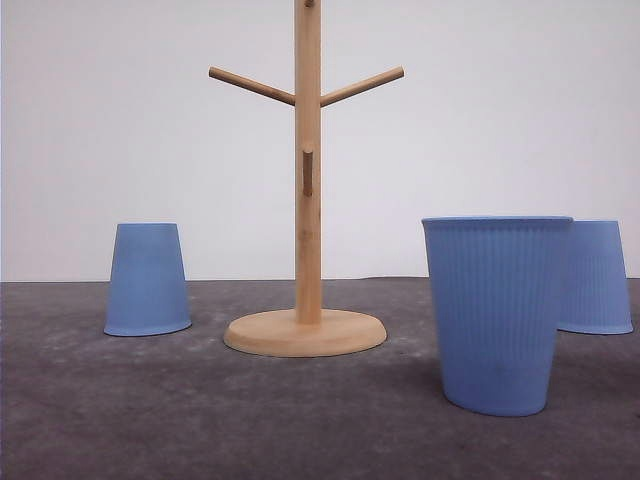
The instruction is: Place three cups
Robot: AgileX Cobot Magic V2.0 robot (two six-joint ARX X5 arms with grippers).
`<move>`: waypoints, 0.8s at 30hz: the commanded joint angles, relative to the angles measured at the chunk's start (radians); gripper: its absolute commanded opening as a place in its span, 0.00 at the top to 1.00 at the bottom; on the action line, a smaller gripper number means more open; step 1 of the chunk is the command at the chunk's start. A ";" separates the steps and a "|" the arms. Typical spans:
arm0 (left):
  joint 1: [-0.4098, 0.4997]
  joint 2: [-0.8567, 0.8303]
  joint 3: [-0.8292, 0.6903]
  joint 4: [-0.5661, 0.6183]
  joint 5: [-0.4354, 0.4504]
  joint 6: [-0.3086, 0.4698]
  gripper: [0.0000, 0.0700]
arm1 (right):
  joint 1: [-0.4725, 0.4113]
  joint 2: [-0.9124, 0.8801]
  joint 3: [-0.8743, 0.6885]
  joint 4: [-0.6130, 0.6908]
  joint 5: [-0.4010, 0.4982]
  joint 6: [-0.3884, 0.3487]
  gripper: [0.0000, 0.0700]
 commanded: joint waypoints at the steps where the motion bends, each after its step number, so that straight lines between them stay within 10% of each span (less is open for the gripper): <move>1: -0.018 0.013 0.038 -0.003 -0.036 0.086 0.98 | 0.029 0.010 0.025 0.001 0.015 -0.065 0.99; 5: -0.030 0.023 0.074 -0.004 -0.066 0.095 0.88 | 0.061 0.015 0.028 -0.001 0.042 -0.095 0.87; 9: -0.030 0.023 0.076 -0.005 -0.066 0.092 0.40 | 0.063 0.013 0.029 0.000 0.079 -0.105 0.44; 24: -0.029 0.244 0.090 0.075 -0.065 -0.103 0.20 | 0.063 0.008 0.029 0.014 0.079 -0.100 0.44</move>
